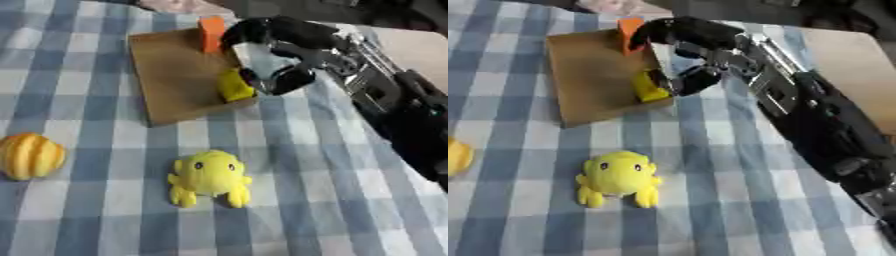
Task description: Pick up objects on the table and place them in the box.
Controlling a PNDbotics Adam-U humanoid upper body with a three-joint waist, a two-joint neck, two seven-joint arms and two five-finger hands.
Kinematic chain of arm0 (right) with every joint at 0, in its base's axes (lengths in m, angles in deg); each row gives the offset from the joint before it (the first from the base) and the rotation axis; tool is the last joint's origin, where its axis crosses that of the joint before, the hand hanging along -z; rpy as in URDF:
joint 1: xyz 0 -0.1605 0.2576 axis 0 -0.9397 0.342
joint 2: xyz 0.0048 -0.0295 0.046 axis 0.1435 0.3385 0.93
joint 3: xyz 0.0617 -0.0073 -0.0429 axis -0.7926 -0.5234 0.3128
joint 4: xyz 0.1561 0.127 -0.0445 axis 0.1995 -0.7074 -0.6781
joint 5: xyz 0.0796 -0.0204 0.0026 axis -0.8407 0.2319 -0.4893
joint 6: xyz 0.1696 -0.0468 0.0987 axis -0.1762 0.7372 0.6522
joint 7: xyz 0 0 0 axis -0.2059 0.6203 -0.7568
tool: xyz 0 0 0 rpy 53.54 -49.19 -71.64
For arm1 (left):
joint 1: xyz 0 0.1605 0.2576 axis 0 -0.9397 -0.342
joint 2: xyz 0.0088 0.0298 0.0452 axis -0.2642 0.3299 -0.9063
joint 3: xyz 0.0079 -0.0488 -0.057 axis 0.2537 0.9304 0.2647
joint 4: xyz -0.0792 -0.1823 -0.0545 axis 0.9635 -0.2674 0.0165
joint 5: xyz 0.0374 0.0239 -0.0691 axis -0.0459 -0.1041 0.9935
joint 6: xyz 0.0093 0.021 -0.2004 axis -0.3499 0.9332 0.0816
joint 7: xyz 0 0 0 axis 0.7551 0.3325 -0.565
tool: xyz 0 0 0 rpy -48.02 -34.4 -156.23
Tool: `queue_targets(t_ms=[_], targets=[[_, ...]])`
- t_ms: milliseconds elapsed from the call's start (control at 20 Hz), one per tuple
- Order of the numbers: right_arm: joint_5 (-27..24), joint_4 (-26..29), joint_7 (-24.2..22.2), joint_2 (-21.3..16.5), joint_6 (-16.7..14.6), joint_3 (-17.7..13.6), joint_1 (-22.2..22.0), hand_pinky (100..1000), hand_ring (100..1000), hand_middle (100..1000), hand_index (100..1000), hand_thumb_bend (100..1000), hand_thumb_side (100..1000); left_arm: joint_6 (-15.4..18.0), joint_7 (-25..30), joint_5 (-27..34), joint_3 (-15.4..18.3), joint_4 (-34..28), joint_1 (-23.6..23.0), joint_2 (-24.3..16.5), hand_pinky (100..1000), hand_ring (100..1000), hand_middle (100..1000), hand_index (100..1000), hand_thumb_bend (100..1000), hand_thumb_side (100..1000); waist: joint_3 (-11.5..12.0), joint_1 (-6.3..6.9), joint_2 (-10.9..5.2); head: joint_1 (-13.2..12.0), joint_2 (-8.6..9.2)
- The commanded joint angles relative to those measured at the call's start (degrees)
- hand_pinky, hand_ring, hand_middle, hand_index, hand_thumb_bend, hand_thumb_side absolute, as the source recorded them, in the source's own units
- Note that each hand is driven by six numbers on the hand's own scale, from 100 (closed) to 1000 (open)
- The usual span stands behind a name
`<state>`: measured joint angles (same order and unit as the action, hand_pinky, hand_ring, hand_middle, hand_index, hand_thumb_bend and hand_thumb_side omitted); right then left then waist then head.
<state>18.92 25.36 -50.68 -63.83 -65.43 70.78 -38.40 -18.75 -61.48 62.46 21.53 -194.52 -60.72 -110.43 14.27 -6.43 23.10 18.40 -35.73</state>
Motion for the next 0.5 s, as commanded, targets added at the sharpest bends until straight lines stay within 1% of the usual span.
queue_targets(t_ms=[50, 200, 350, 400, 500], targets=[[-5.0, 5.7, -0.3, -3.8, 2.0, -2.0, -0.5, 864, 920, 843, 961, 100, 199, 0.1, -0.3, 0.2, 0.6, -1.2, 0.0, -1.1, 986, 767, 729, 866, 100, 636, -0.3, 0.59, -1.63, -0.4, -0.25], [-8.0, 11.4, -0.7, -5.7, 3.8, -2.8, -2.7, 862, 920, 844, 955, 100, 199, 0.2, -0.4, 0.2, 0.7, -1.2, -0.1, -1.2, 986, 768, 730, 866, 100, 634, -0.6, 0.83, -1.76, -0.6, -0.46], [-8.0, 19.2, -1.0, -8.2, 4.5, -2.8, -6.2, 855, 920, 852, 950, 100, 198, 0.3, -0.6, 0.2, 0.8, -1.2, -0.1, -1.2, 986, 768, 730, 866, 100, 633, -1.0, 1.02, -1.74, -0.8, -0.56], [-7.6, 20.8, -1.2, -8.8, 3.8, -2.5, -7.1, 853, 919, 852, 949, 100, 199, 0.3, -0.6, 0.2, 0.8, -1.2, -0.1, -1.2, 986, 768, 730, 866, 100, 633, -1.1, 1.09, -1.73, -0.8, -0.63], [-6.6, 21.9, -1.4, -9.6, 0.5, -1.3, -8.3, 847, 917, 853, 947, 100, 202, 0.3, -0.6, 0.2, 0.8, -1.2, 0.0, -1.1, 986, 769, 730, 866, 100, 633, -1.2, 1.23, -1.71, -0.7, -0.75]])
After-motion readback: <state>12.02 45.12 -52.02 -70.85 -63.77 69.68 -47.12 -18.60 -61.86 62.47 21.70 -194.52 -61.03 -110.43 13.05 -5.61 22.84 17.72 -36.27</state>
